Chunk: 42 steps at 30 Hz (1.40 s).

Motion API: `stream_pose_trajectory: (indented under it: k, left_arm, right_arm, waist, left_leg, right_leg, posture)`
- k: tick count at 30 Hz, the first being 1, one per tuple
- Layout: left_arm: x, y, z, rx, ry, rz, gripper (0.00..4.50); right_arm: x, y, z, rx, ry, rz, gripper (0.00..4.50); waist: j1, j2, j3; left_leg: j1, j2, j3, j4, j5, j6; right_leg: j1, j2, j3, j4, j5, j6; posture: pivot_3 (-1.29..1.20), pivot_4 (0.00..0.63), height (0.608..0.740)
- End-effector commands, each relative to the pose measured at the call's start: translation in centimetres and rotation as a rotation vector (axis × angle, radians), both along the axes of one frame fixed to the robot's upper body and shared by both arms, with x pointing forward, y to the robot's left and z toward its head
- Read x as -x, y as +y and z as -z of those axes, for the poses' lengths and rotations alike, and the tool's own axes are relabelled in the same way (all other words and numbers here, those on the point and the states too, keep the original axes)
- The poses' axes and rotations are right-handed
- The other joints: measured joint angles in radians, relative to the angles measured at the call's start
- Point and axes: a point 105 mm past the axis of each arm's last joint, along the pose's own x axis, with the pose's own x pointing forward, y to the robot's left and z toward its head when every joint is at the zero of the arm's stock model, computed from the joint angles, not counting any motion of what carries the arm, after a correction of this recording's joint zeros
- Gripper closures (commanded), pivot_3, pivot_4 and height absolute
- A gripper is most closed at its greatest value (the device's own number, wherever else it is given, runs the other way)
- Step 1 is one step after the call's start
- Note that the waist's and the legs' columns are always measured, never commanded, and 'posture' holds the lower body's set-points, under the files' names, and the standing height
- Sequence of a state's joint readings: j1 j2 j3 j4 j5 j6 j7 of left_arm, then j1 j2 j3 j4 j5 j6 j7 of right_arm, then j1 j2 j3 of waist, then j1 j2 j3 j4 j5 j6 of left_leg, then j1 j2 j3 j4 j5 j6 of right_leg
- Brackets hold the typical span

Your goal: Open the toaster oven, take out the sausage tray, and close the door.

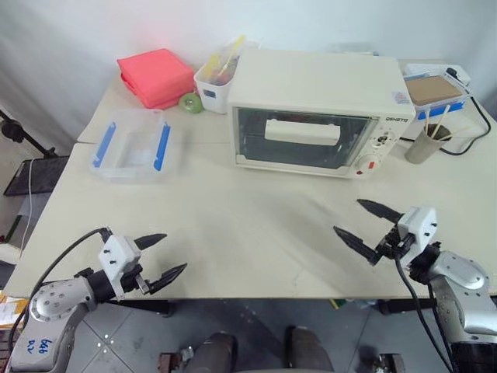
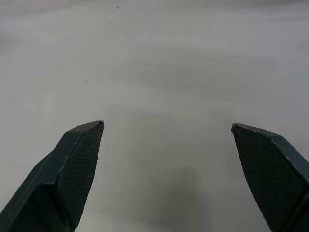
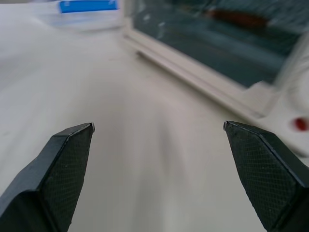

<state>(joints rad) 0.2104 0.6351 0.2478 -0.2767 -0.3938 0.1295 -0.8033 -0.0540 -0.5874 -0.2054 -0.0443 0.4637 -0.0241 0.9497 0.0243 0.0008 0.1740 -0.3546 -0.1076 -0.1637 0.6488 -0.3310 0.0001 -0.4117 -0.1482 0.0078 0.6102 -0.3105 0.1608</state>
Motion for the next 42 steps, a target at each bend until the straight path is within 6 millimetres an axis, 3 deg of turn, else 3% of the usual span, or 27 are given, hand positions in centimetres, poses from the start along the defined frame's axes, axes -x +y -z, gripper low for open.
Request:
stream_pose_trajectory:
  k: [1, 5, 11, 15, 23, 32, 38, 42]
  left_arm:
    - [-0.2, -0.9, -2.6, 0.056, -0.063, 0.042, 0.01]
    - [-1.4, -1.2, -5.8, 0.232, -0.050, 0.114, 0.01]
    - [-3.8, -1.2, -10.0, 0.316, -0.136, 0.157, 0.01]
    - [-4.3, -2.4, -10.7, 0.349, -0.133, 0.208, 0.01]
    - [-4.2, -3.6, -9.5, 0.361, -0.094, 0.238, 0.01]
    - [-4.6, -4.3, -9.2, 0.368, -0.095, 0.254, 0.01]
    - [-5.6, -4.3, -9.8, 0.386, -0.091, 0.262, 0.01]
    - [-7.4, -3.9, -10.8, 0.396, -0.098, 0.279, 0.95]
  right_arm:
    - [-0.5, 1.1, -3.4, -0.057, -0.069, -0.028, 0.00]
    - [-1.6, 2.2, -6.0, -0.127, -0.039, -0.045, 0.00]
    - [-4.0, 2.2, -8.7, -0.150, -0.028, 0.013, 0.00]
    - [-5.0, 2.7, -9.8, -0.165, -0.054, 0.019, 0.00]
    - [-4.5, 5.3, -11.2, -0.187, -0.105, -0.088, 0.00]
    - [-3.2, 6.7, -10.8, -0.108, -0.134, -0.215, 0.00]
    - [-1.4, 6.2, -7.6, 0.172, -0.232, -0.295, 0.00]
    - [-0.9, 5.8, -5.5, 0.262, -0.314, -0.275, 0.00]
  waist:
    - [0.000, 0.000, 0.000]
    - [-0.001, 0.000, 0.000]
    - [-0.001, 0.000, 0.000]
    - [-0.005, 0.000, 0.000]
    - [-0.023, 0.000, 0.000]
    - [-0.026, 0.000, 0.000]
    - [-0.025, 0.000, 0.001]
    - [-0.025, -0.001, 0.001]
  left_leg:
    - [0.000, 0.000, 0.000, 0.000, 0.000, 0.000]
    - [0.000, 0.001, 0.000, 0.000, 0.000, -0.001]
    - [-0.001, 0.000, 0.000, 0.000, 0.000, -0.001]
    - [-0.001, 0.000, 0.000, -0.001, -0.001, 0.000]
    - [-0.002, 0.000, 0.000, 0.000, -0.001, 0.000]
    - [-0.002, 0.000, 0.000, 0.000, -0.001, 0.000]
    - [-0.002, 0.000, 0.001, -0.001, -0.001, 0.000]
    - [-0.002, 0.000, 0.003, 0.001, -0.001, 0.000]
  right_leg:
    - [0.000, 0.000, 0.000, 0.000, 0.000, 0.000]
    - [-0.001, 0.001, 0.000, 0.001, 0.000, 0.000]
    - [-0.002, 0.000, 0.000, 0.001, 0.000, 0.000]
    - [-0.002, 0.000, -0.001, 0.001, 0.001, 0.000]
    - [-0.002, 0.000, -0.001, 0.001, 0.001, 0.000]
    - [-0.003, 0.000, -0.001, 0.001, 0.001, 0.000]
    - [-0.003, 0.000, -0.001, 0.002, 0.001, 0.000]
    - [-0.004, 0.001, -0.001, 0.002, 0.001, 0.000]
  posture:
    - [0.00, 0.150, 0.740]
    - [0.00, 0.150, 0.740]
    - [0.00, 0.150, 0.740]
    - [0.00, 0.150, 0.740]
    - [0.00, 0.150, 0.740]
    - [0.00, 0.150, 0.740]
    - [0.00, 0.150, 0.740]
    - [0.00, 0.150, 0.740]
